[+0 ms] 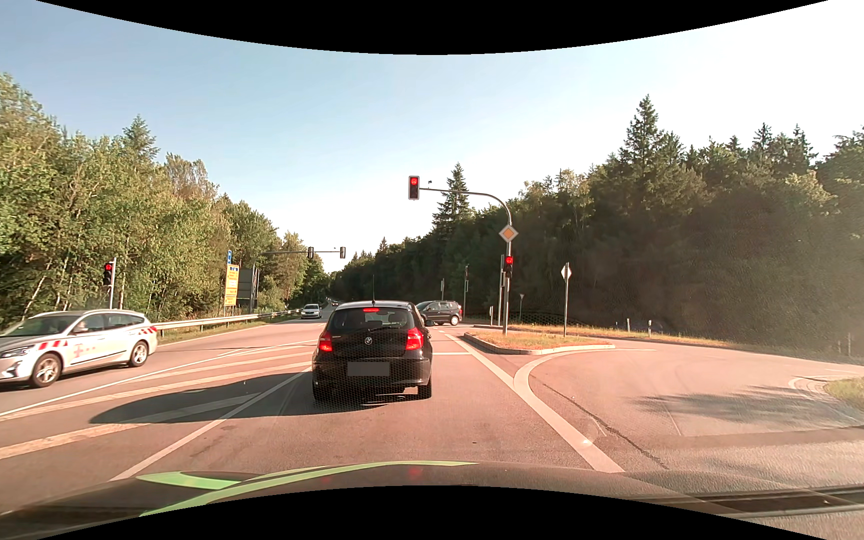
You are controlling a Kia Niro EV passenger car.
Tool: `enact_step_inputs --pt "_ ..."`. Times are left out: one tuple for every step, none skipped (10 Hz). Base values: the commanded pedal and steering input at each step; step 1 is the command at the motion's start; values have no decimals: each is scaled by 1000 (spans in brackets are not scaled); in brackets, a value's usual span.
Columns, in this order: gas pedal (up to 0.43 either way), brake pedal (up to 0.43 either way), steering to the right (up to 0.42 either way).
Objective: Follow the waypoints while adhering to traffic rules and regulations
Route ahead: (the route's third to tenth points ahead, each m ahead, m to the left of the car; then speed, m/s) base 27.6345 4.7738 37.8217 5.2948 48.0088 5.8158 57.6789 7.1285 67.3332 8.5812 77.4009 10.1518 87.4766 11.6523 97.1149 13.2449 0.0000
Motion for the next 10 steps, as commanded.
enact_step_inputs --pt "0 372 -8" --pt "0 378 -8" --pt "0 378 -8" --pt "0 378 -8" --pt "0 378 -8" --pt "0 378 -8" --pt "0 378 -8" --pt "0 378 -8" --pt "0 378 -8" --pt "0 378 -8"
